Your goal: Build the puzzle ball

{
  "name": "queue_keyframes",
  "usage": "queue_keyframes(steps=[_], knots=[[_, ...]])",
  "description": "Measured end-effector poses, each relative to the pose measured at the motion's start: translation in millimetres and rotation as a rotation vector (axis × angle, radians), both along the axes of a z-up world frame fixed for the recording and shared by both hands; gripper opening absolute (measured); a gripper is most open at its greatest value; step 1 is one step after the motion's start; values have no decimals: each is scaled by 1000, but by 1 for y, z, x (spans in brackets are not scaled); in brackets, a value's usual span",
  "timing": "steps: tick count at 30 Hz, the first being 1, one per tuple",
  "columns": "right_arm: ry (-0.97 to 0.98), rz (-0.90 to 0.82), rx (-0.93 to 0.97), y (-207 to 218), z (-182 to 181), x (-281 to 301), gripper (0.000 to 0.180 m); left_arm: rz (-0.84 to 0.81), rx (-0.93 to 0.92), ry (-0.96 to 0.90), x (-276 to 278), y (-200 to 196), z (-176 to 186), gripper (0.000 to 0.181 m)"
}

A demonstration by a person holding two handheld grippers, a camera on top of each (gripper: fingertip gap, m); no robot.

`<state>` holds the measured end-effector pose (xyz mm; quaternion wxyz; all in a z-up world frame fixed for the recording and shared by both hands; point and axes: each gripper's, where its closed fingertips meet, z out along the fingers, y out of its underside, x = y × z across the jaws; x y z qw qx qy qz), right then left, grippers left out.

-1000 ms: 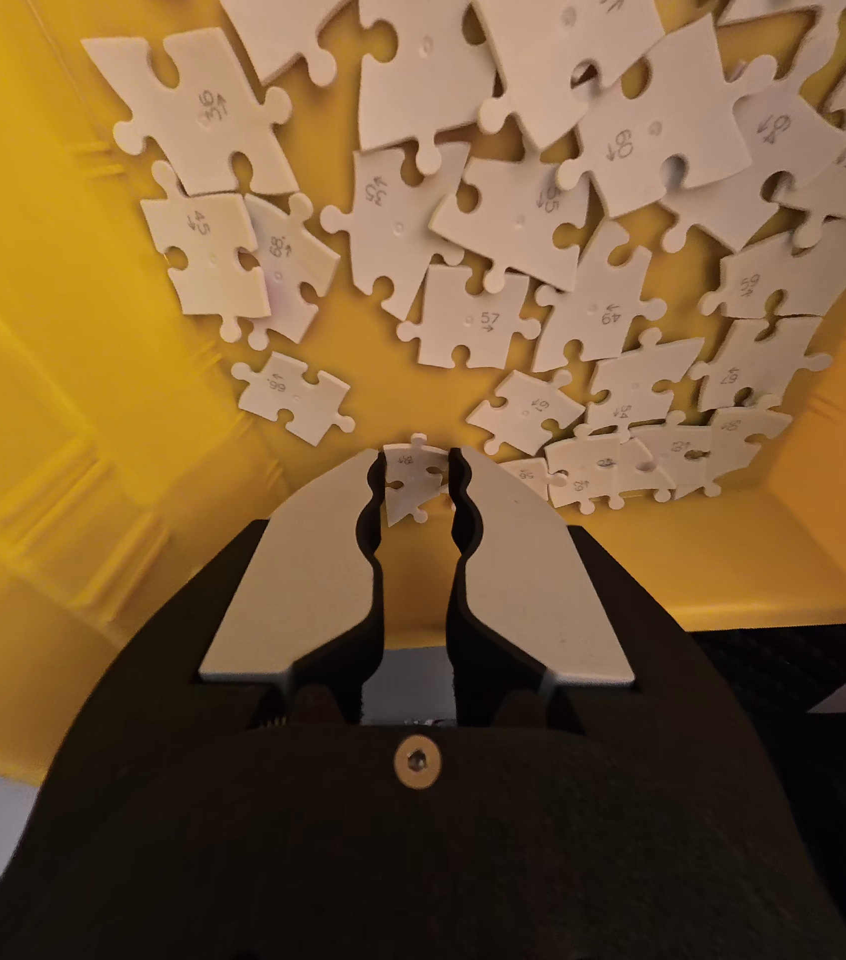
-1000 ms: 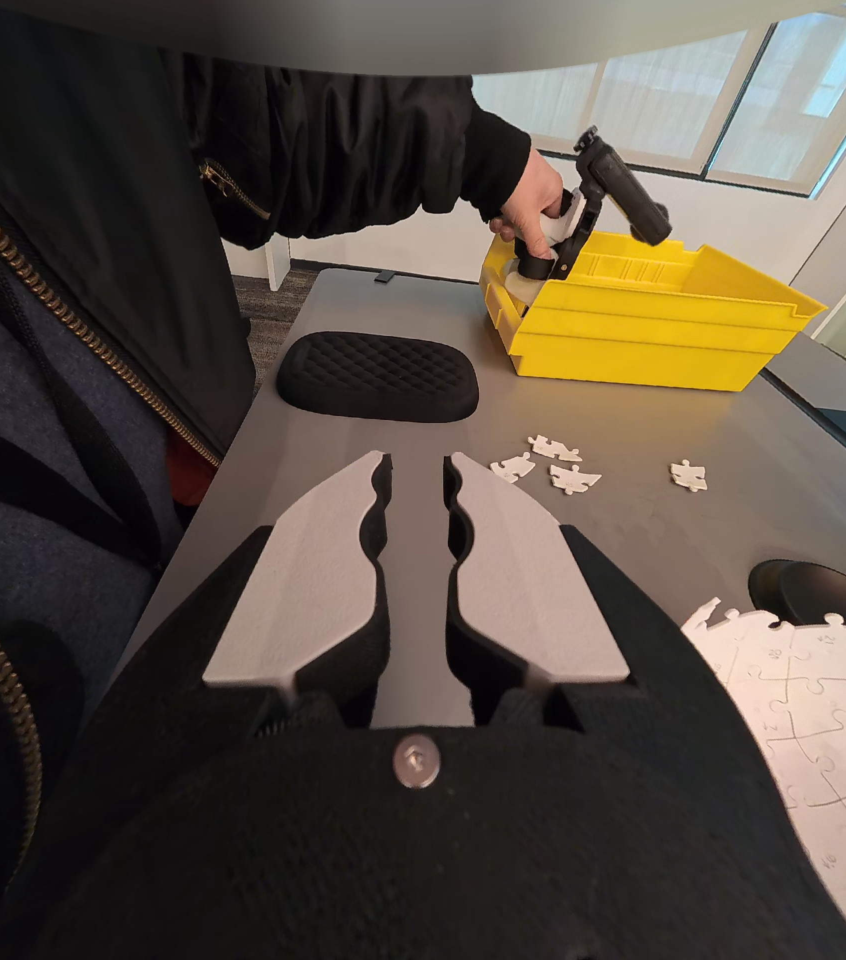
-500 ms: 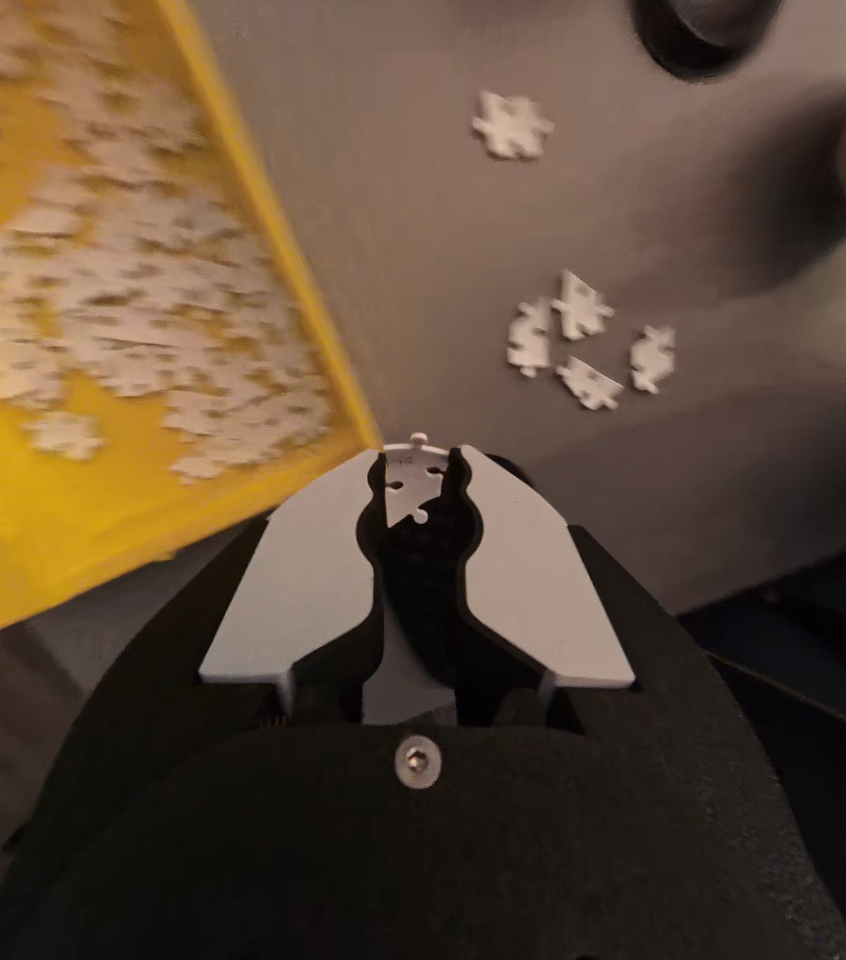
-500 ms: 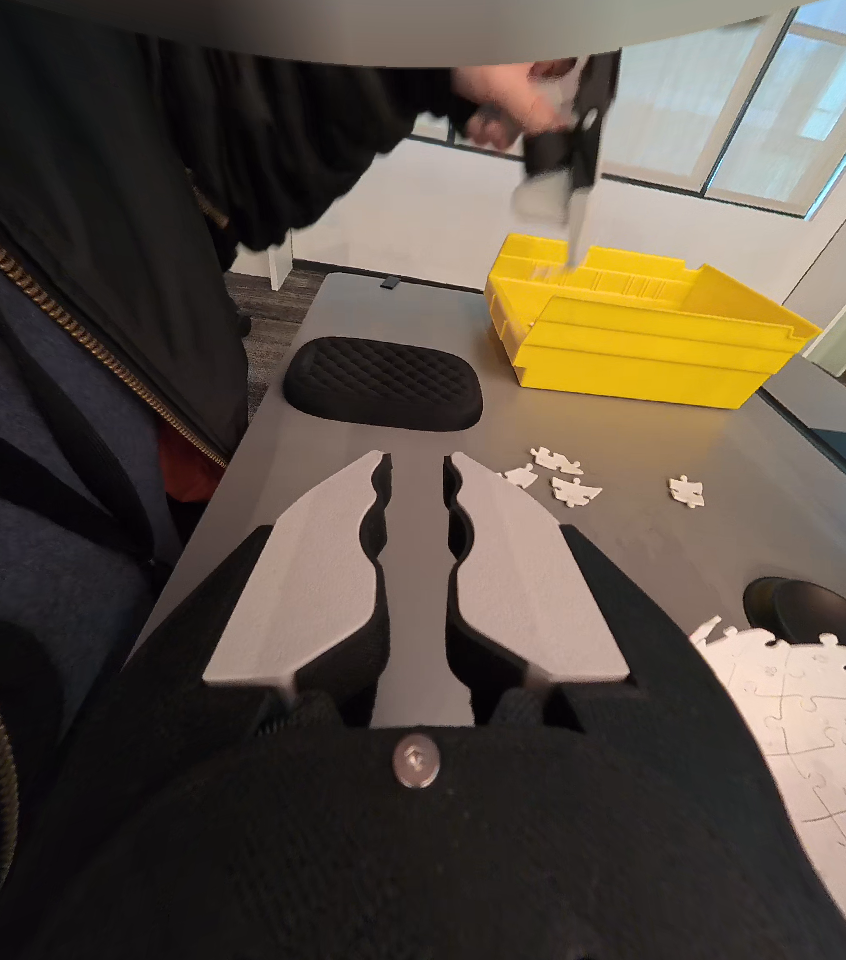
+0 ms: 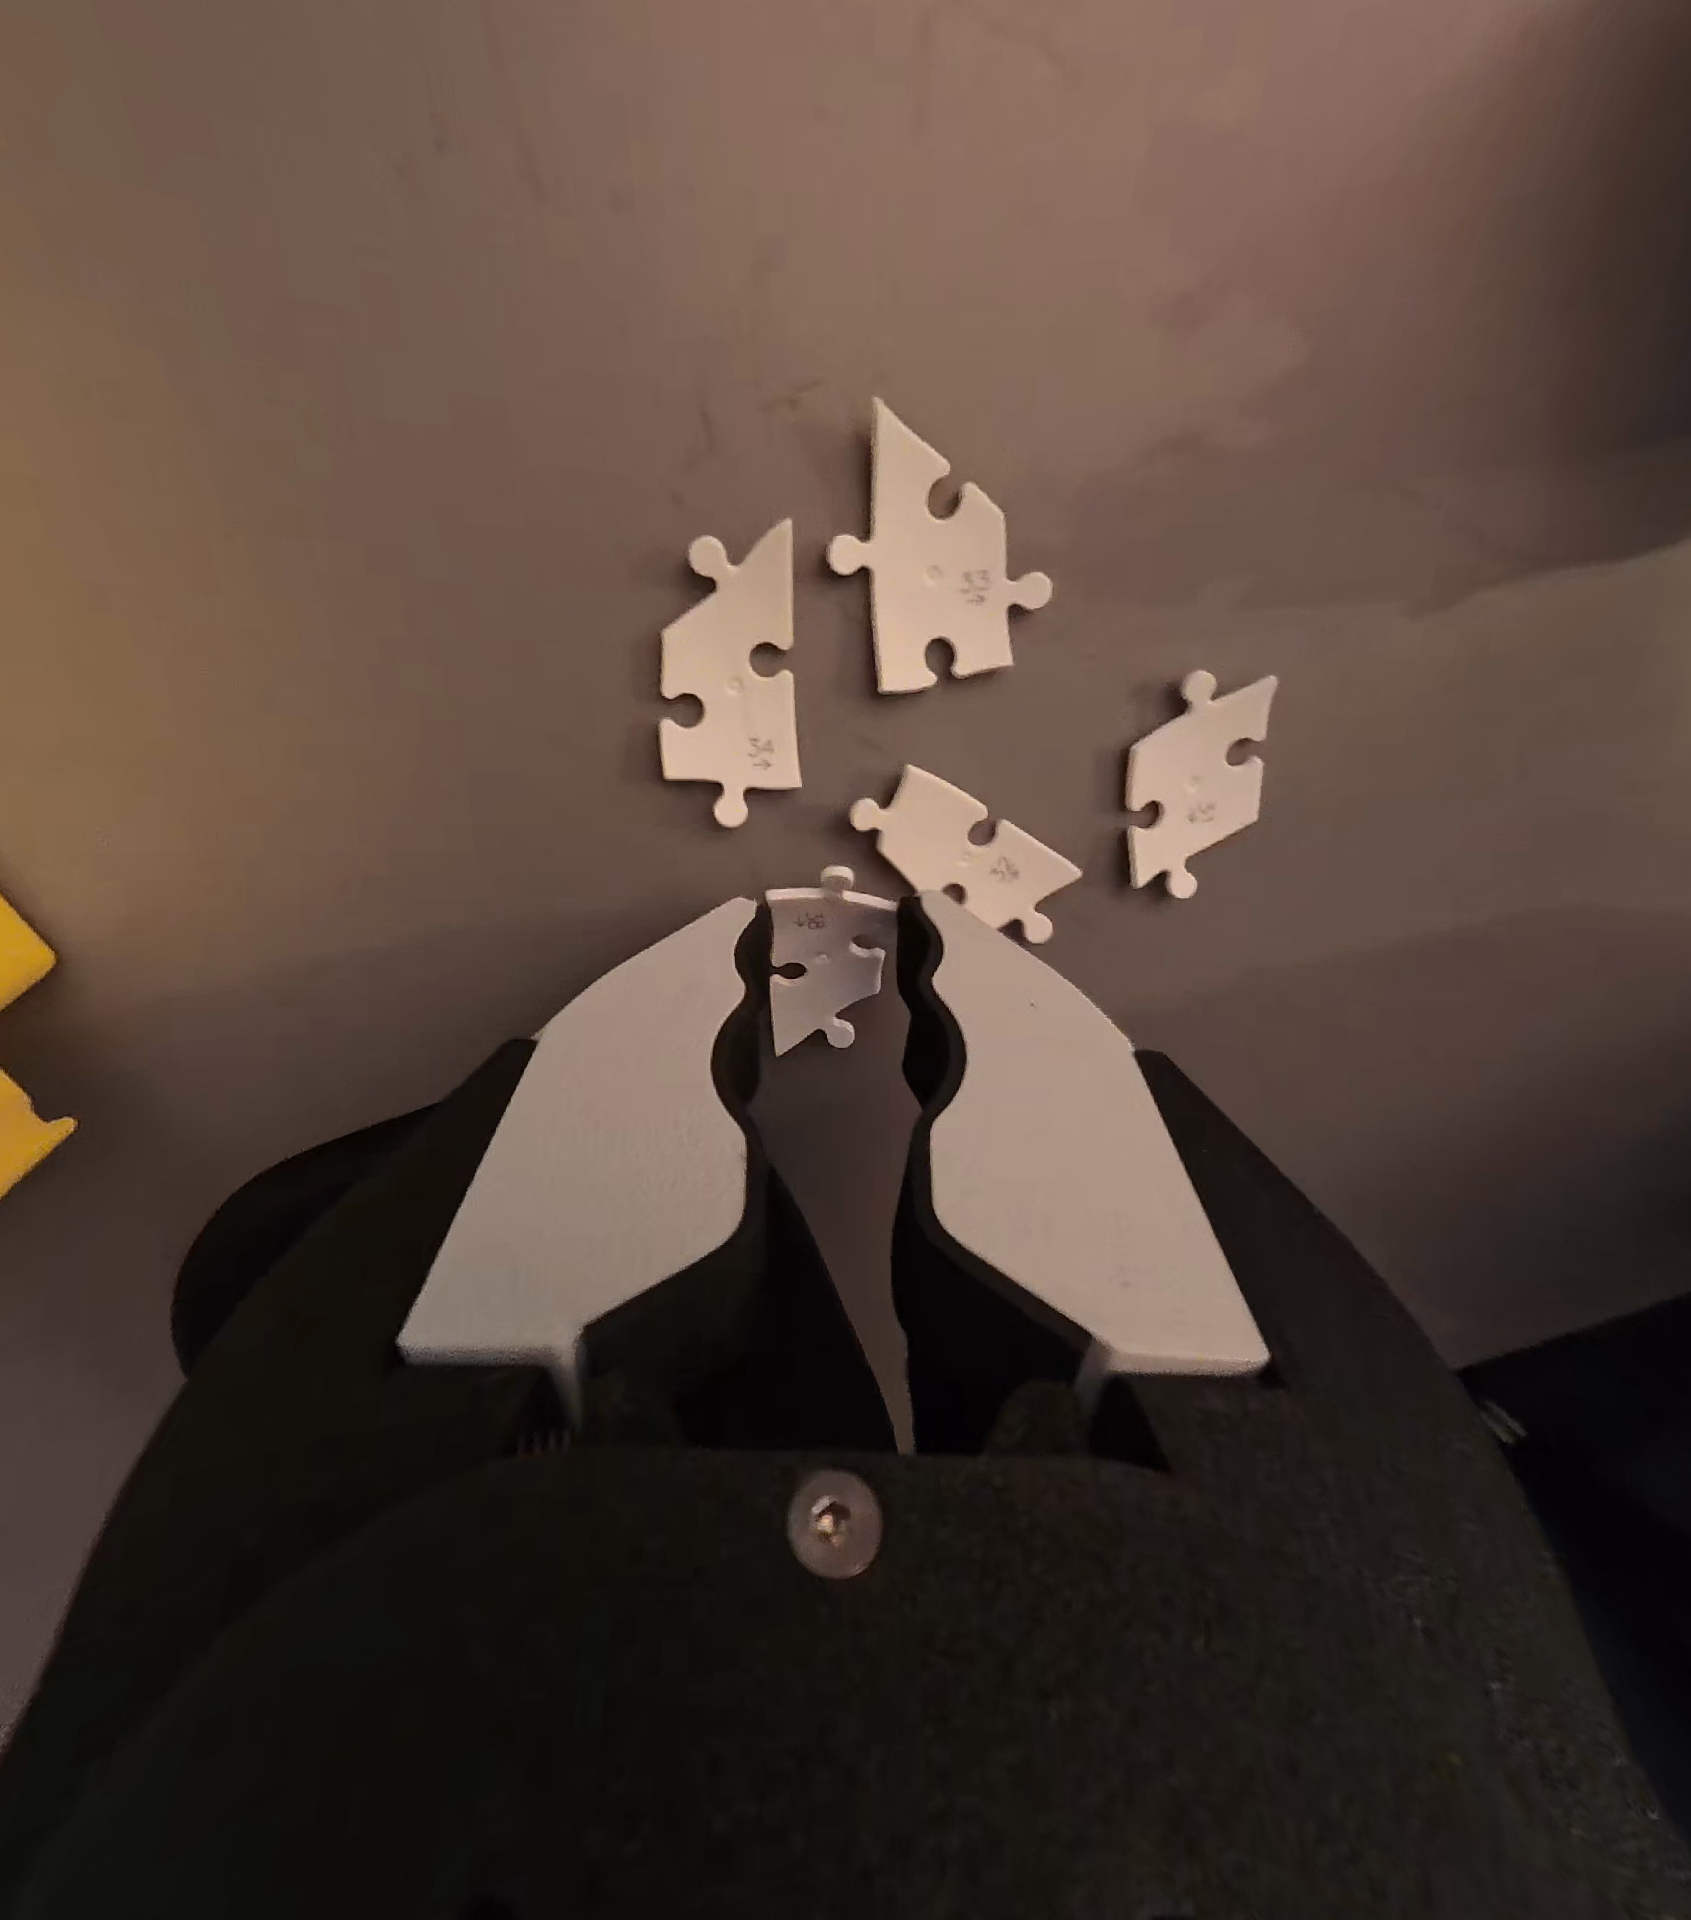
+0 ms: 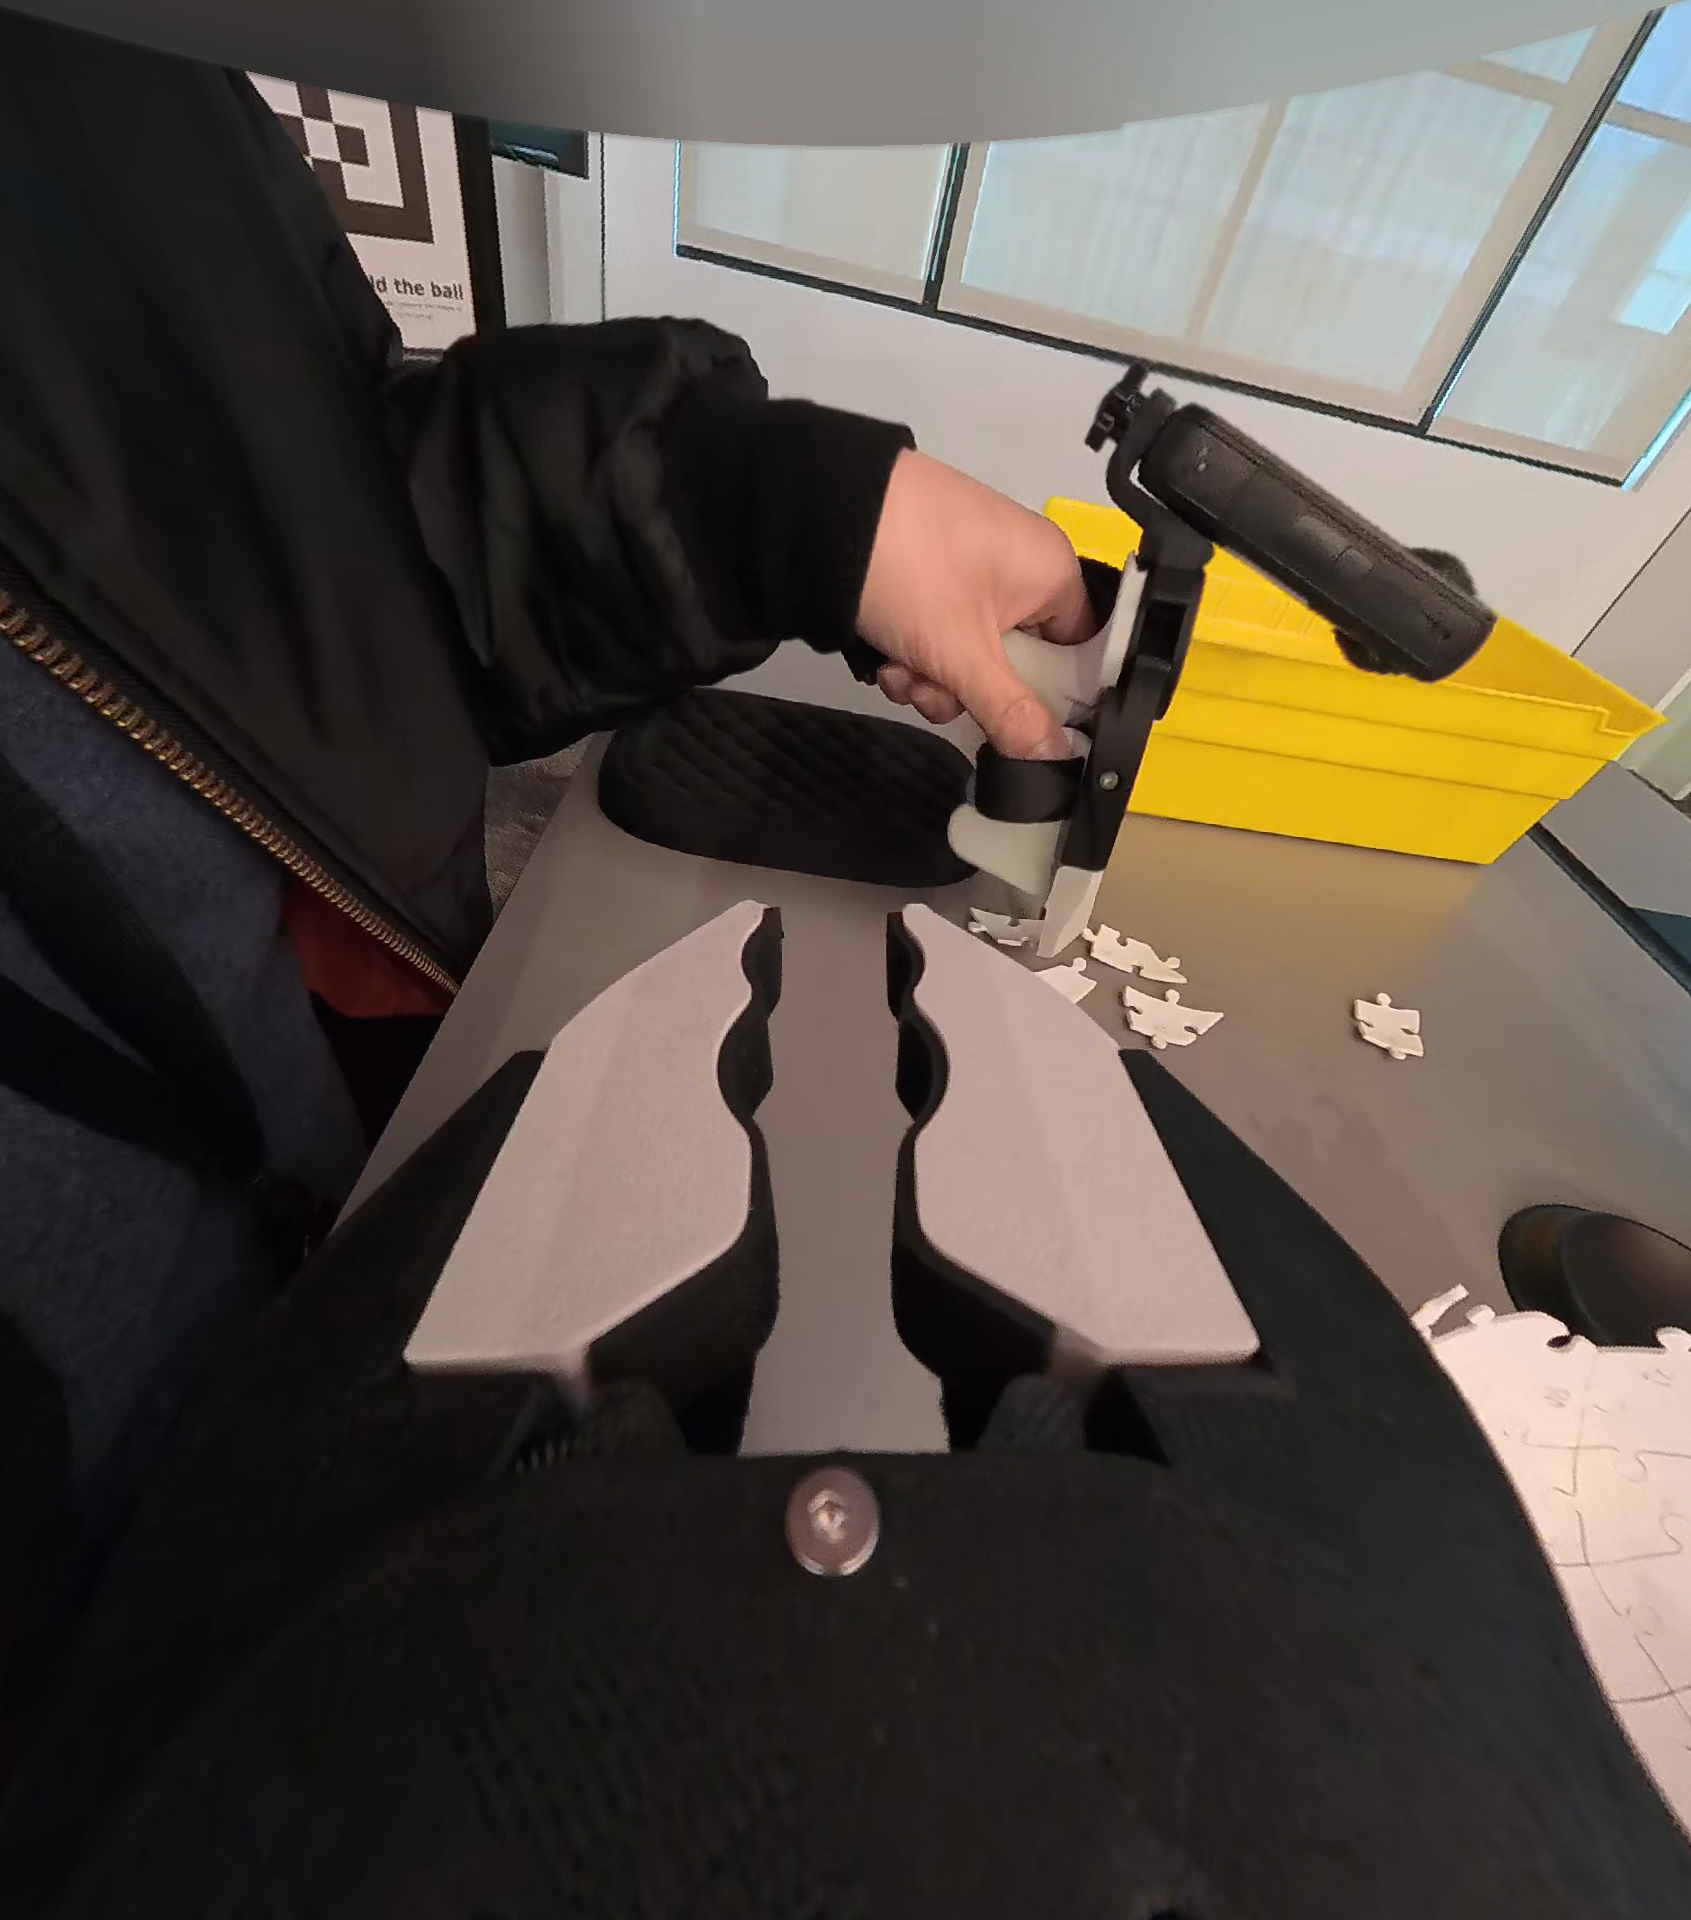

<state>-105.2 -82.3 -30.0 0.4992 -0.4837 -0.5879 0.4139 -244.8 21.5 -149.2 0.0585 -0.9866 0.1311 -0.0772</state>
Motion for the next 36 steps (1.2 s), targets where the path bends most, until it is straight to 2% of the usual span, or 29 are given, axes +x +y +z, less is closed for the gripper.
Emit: queue_keyframes(steps=[6,7,9,14,18,20,22,26,32,36], knots=[[-11,0,-1,0,-2,-1,21,20,-13,-69,2,0,0,26],[-11,0,-1,0,-3,-1,21,25,-7,-83,1,0,3,32],[-10,-3,-4,1,-3,0,21,25,35,-108,-4,0,18,33],[-15,-16,-11,6,-6,0,21,59,280,-123,-47,4,83,30],[4,-28,-15,9,-4,0,21,123,586,-105,-110,16,149,30],[11,-33,-23,12,-4,0,21,139,692,-74,-146,22,167,37],[19,-34,-28,13,-4,0,21,104,695,-57,-174,30,166,38],[25,-39,-44,17,-7,-1,21,1,466,-51,-204,45,137,33],[18,-58,-81,27,-13,-3,21,-185,227,193,-250,75,89,37],[11,-68,-90,32,-17,-2,21,-138,121,265,-272,87,70,41]])
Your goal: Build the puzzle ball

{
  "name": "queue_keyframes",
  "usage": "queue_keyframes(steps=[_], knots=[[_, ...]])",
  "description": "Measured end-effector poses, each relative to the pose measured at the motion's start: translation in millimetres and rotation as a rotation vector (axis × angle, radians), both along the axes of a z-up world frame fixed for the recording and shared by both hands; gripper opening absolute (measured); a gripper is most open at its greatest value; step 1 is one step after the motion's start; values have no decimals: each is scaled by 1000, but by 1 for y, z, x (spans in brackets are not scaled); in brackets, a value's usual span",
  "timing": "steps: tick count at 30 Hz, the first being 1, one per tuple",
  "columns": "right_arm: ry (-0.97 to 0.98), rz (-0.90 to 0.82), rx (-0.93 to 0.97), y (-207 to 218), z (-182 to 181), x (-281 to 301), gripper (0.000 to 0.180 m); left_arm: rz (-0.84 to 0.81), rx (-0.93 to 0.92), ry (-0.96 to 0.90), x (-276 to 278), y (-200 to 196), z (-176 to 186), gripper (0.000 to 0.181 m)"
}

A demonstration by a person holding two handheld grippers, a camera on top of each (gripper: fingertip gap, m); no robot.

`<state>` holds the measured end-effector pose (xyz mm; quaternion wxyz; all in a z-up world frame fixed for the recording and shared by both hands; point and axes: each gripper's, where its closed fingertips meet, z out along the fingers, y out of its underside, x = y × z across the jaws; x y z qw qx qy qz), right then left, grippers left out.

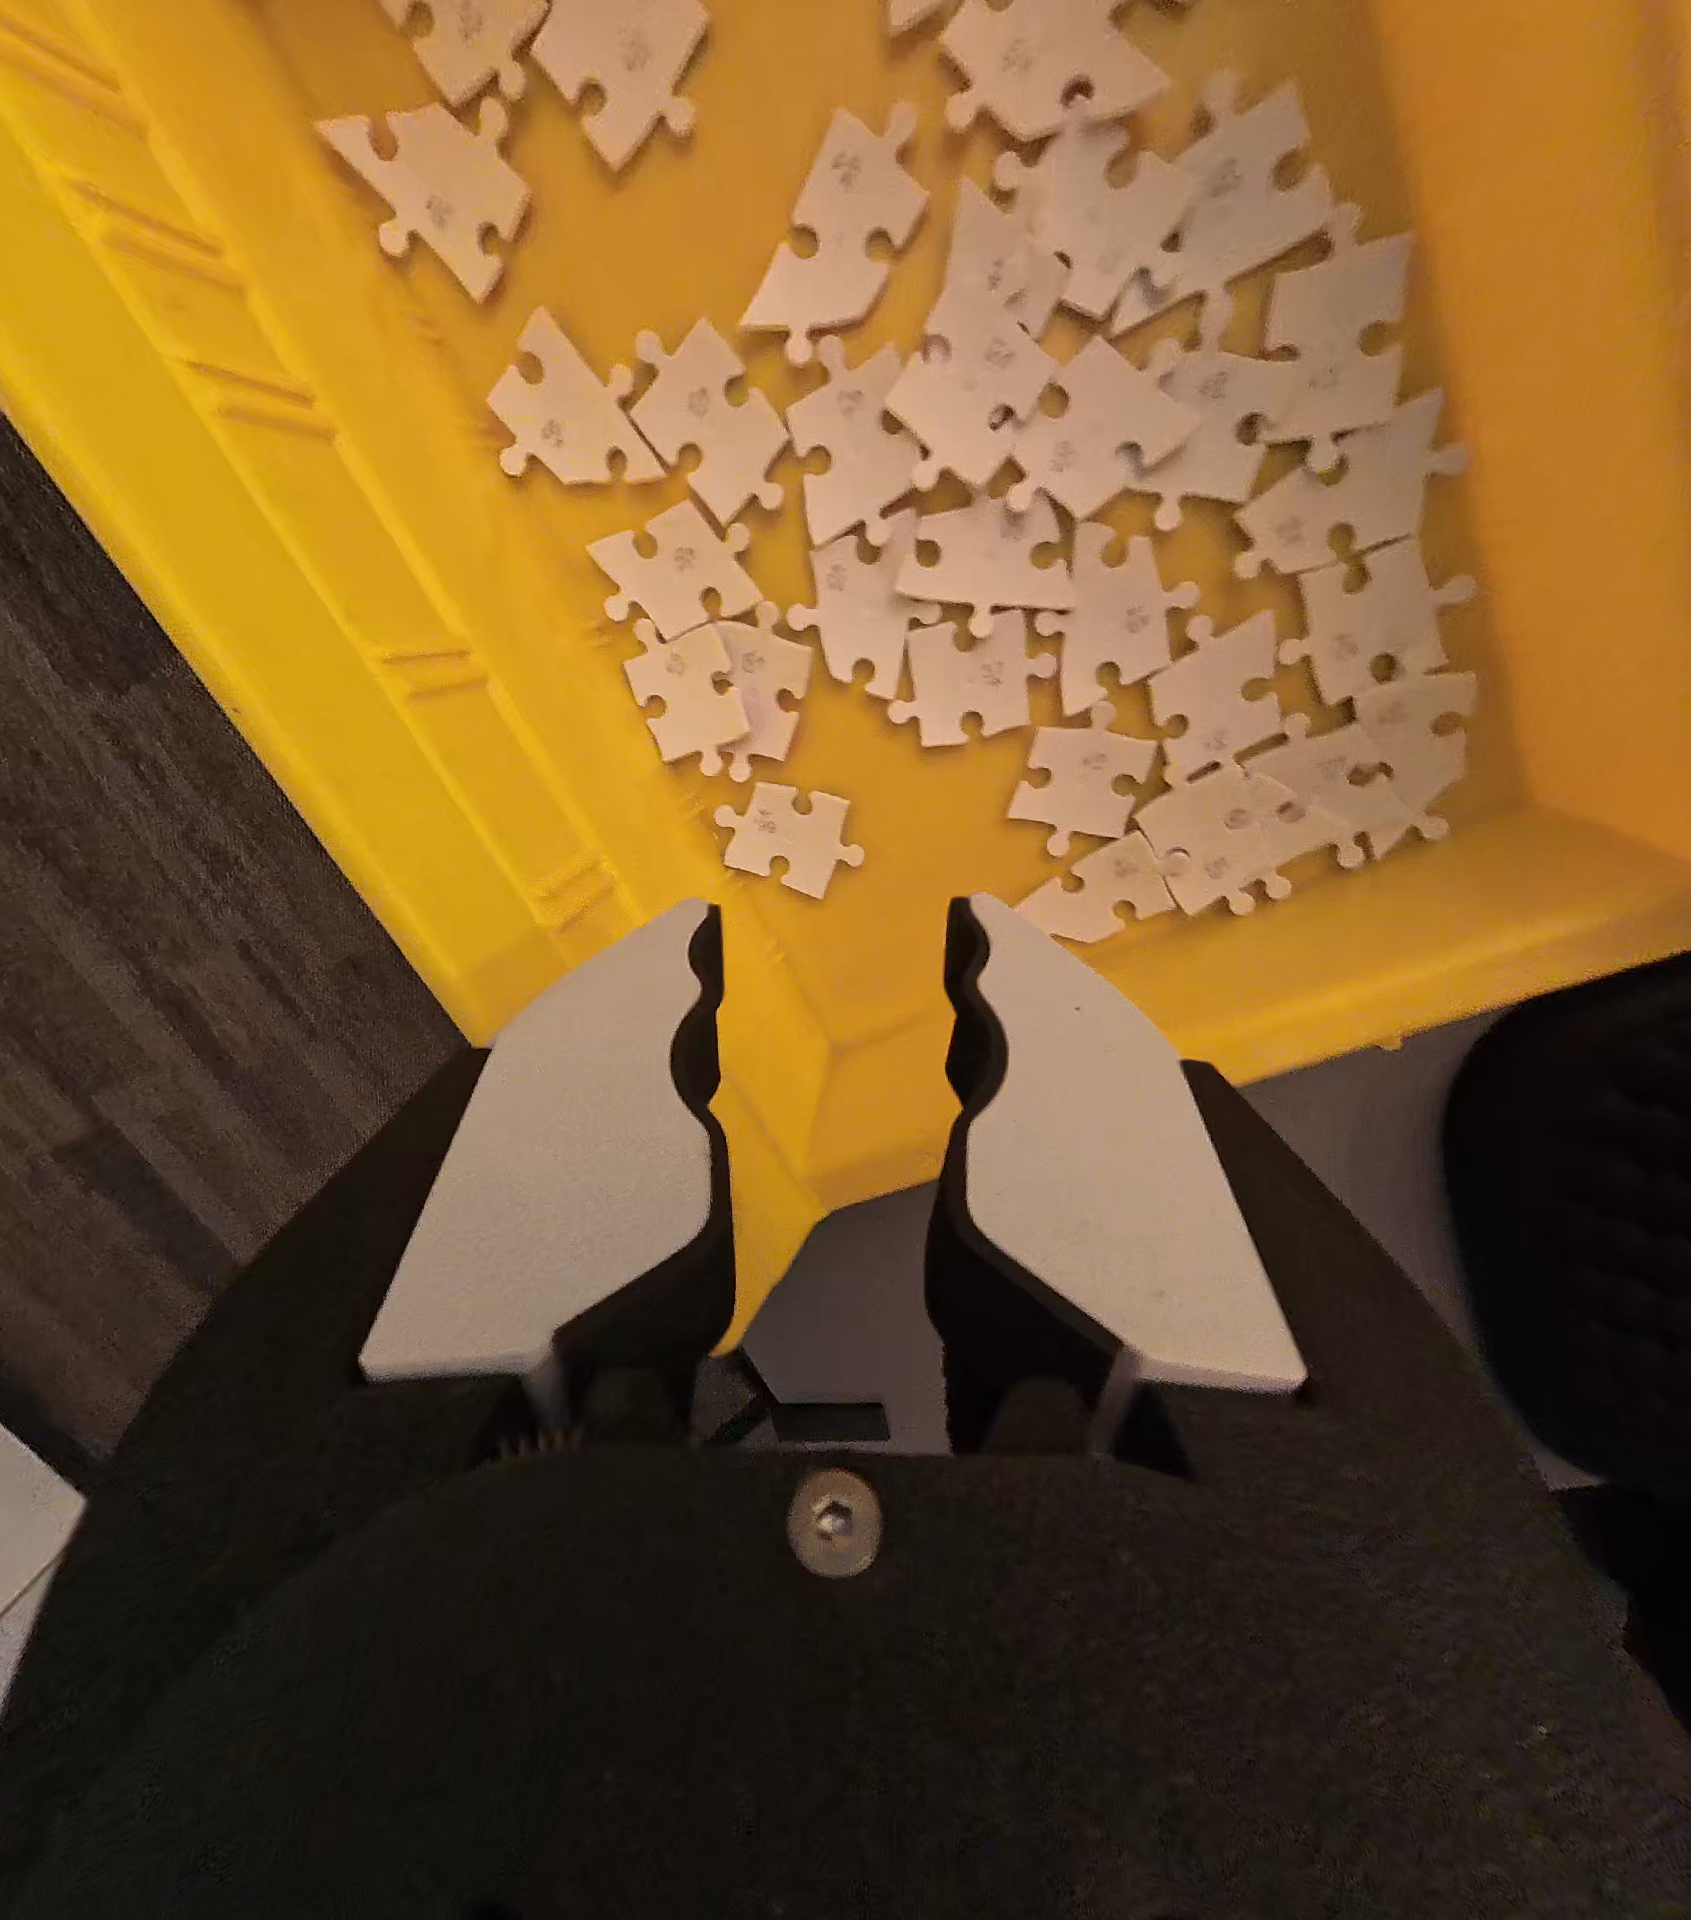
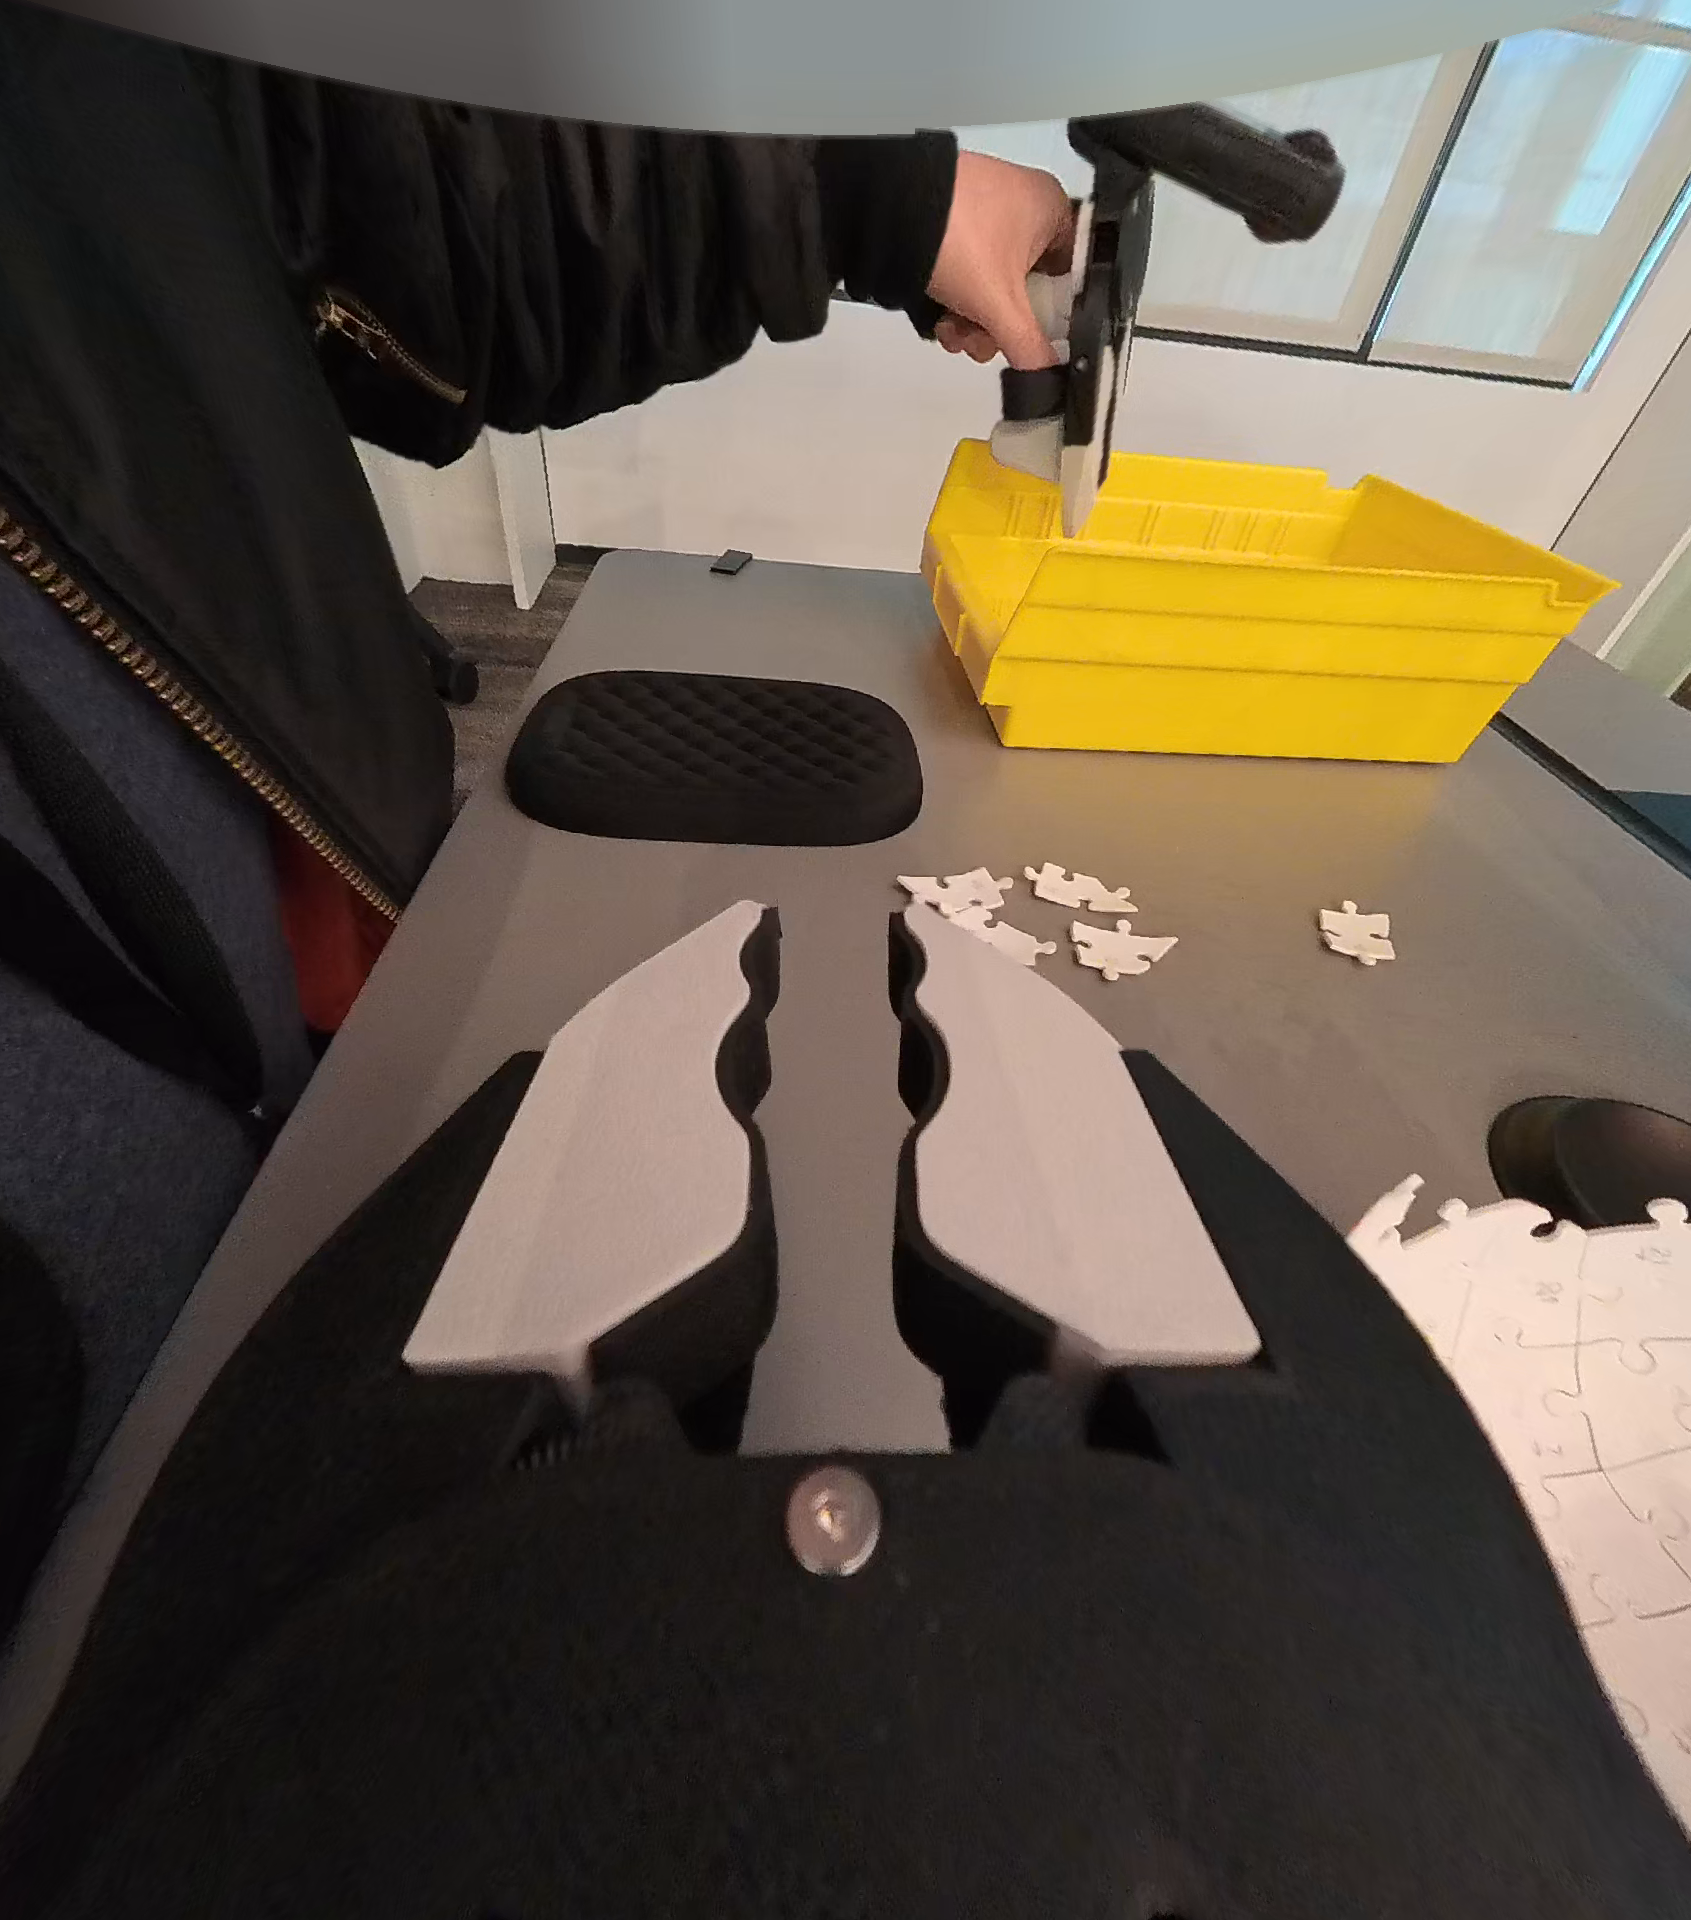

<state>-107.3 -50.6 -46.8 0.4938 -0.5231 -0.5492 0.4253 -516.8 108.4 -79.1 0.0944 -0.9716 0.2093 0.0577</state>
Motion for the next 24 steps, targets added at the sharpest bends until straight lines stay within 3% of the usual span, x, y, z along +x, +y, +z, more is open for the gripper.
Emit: queue_keyframes(steps=[12,24], knots=[[-2,-1,-24,5,-5,1,21,5,52,-59,-5,15,11,39],[-40,-12,-17,10,-18,-1,21,-136,136,32,-6,34,19,36]])
